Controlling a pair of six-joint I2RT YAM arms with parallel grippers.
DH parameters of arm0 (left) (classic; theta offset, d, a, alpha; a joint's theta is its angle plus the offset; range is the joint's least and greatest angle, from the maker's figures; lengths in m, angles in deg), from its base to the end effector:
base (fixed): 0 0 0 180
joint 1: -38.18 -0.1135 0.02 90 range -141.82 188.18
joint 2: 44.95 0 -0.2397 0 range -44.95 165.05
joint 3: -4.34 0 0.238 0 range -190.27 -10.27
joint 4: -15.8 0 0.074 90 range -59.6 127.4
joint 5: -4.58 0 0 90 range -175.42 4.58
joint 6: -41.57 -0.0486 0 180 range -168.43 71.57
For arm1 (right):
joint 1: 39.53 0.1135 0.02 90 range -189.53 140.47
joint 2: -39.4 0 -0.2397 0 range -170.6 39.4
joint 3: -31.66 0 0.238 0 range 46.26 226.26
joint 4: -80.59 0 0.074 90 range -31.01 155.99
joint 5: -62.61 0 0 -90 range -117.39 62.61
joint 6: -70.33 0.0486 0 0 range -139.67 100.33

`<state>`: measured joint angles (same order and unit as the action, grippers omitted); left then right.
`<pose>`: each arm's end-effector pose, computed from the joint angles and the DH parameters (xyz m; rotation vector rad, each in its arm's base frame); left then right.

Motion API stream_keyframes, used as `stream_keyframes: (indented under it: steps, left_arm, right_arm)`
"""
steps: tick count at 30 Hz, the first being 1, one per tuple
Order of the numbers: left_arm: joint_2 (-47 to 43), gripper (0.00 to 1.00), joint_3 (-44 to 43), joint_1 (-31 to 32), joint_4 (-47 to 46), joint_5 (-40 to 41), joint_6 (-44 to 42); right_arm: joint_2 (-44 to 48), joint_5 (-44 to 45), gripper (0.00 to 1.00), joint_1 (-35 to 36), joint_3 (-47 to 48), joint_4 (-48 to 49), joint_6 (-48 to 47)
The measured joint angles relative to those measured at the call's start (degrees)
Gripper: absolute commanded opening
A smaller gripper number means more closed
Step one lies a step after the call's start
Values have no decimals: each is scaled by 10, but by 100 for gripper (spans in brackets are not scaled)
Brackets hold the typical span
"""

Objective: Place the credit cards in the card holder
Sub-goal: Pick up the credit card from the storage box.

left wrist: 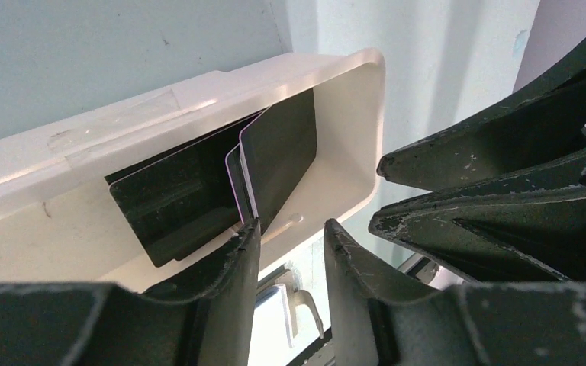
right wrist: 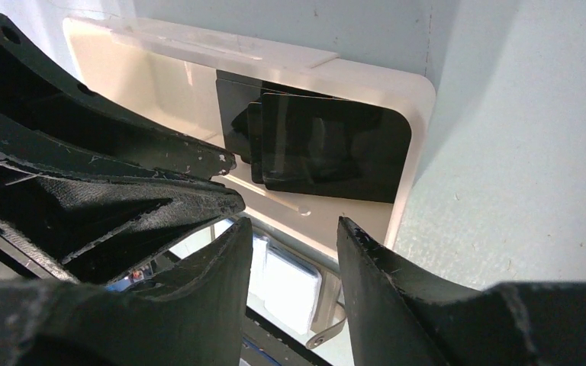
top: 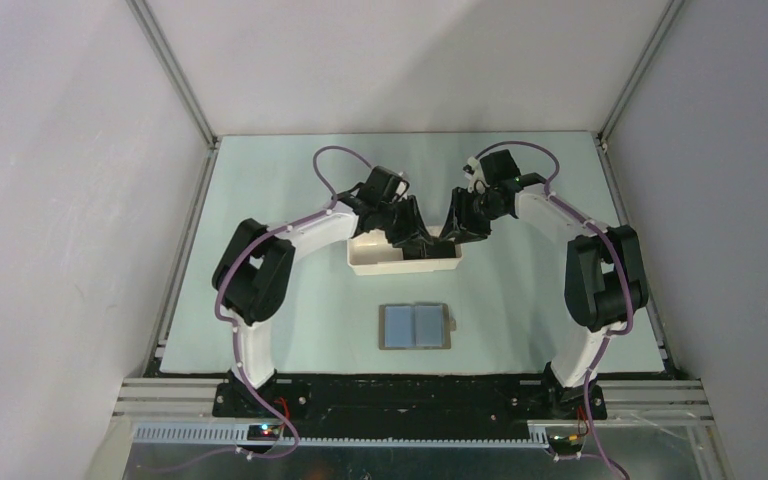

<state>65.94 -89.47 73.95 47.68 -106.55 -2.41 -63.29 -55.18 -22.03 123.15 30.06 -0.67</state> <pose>0.3235 -0.2546 0.1775 -0.0524 2.6539 -1.0222 0.3380 0.1303 0.1981 -0.1329 2.7031 0.8476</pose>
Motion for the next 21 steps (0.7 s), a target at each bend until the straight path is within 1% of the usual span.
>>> stream_keyframes:
  steps: [6,10,16,21]
  left_arm:
    - [-17,41,22,-4,1,24,0]
    - [-37,41,50,-11,1,45,0]
    - [-40,32,64,-19,5,57,0]
    - [-40,28,64,-19,5,58,-2]
  right_arm:
    - [-6,2,50,5,4,2,0]
    - [-31,21,51,22,30,-4,-3]
    - [-82,71,48,61,94,-32,-20]
    - [-114,115,48,88,132,-56,-34]
